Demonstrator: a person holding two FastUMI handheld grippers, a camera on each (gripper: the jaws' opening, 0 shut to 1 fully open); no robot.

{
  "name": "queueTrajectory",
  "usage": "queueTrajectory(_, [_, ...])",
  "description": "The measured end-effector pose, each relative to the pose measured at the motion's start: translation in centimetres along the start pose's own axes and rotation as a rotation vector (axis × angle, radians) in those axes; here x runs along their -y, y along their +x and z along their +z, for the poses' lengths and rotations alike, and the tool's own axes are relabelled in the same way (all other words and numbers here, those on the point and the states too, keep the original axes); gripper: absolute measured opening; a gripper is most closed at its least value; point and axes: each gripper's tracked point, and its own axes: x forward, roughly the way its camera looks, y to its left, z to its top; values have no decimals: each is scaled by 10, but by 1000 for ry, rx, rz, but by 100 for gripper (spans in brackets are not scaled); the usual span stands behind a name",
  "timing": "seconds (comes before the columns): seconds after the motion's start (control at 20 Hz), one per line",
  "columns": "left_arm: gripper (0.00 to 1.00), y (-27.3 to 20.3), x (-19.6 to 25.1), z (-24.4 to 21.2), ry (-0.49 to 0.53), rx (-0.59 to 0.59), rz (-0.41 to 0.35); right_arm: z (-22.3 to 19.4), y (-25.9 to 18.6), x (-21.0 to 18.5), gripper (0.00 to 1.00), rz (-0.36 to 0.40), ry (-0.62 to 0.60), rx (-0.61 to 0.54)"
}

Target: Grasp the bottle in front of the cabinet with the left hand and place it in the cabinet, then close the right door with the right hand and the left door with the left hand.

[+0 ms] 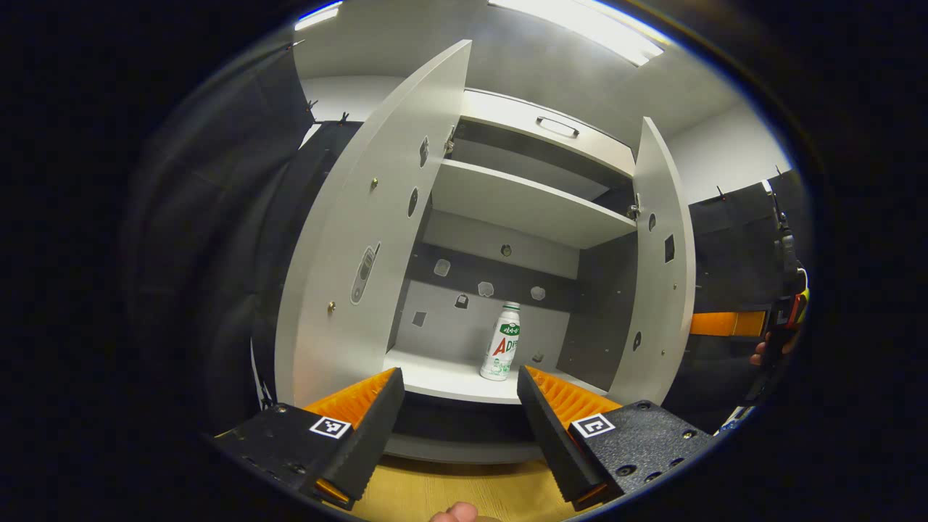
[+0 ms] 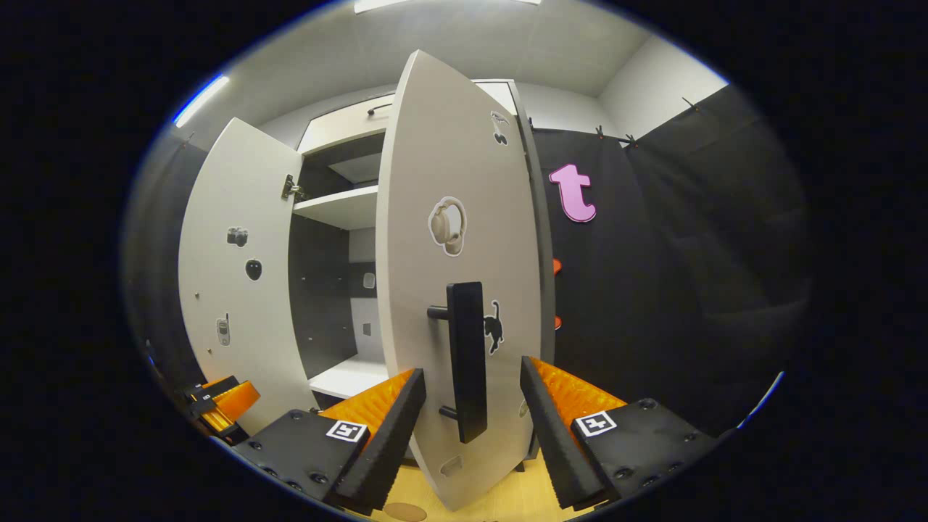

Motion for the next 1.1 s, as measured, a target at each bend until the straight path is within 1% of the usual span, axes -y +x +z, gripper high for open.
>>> queueTrajectory(0.05, [96,0,0,0,1,-2,2,-2,-3,-1,89,15,8,-6])
queueTrajectory(0.1, [96,-1,1,1,4,-1,3,-4,-5,0,84,16,7,-9])
queueTrajectory(0.15, [95,-2,0,2,8,4,5,-3,-7,4,93,11,3,-11])
queueTrajectory(0.2, [95,-2,-2,4,12,9,9,-3,-10,8,96,7,1,-8])
queueTrajectory(0.3, [96,-3,-3,5,20,15,14,1,-7,11,96,-5,-1,3])
queueTrajectory(0.45, [99,-2,-3,8,23,21,15,6,9,12,96,-18,-2,14])
queueTrajectory(0.5, [96,-3,-2,9,23,24,15,6,16,10,89,-14,-1,16])
queueTrajectory(0.65, [95,-6,-5,14,20,33,22,6,38,-2,89,16,-6,13])
queueTrajectory(0.7, [95,-8,-7,16,20,35,27,6,44,-4,96,21,-12,13])
queueTrajectory(0.75, [95,-9,-10,18,16,37,34,6,50,-6,89,20,-19,12])
queueTrajectory(0.9, [95,-16,-16,34,-13,47,46,6,64,-9,89,19,-25,7])
queueTrajectory(0.95, [95,-18,-18,41,-23,53,50,7,71,-11,96,18,-22,11])
queueTrajectory(1.1, [95,-26,-27,71,-33,84,65,6,84,-18,96,29,-19,6])
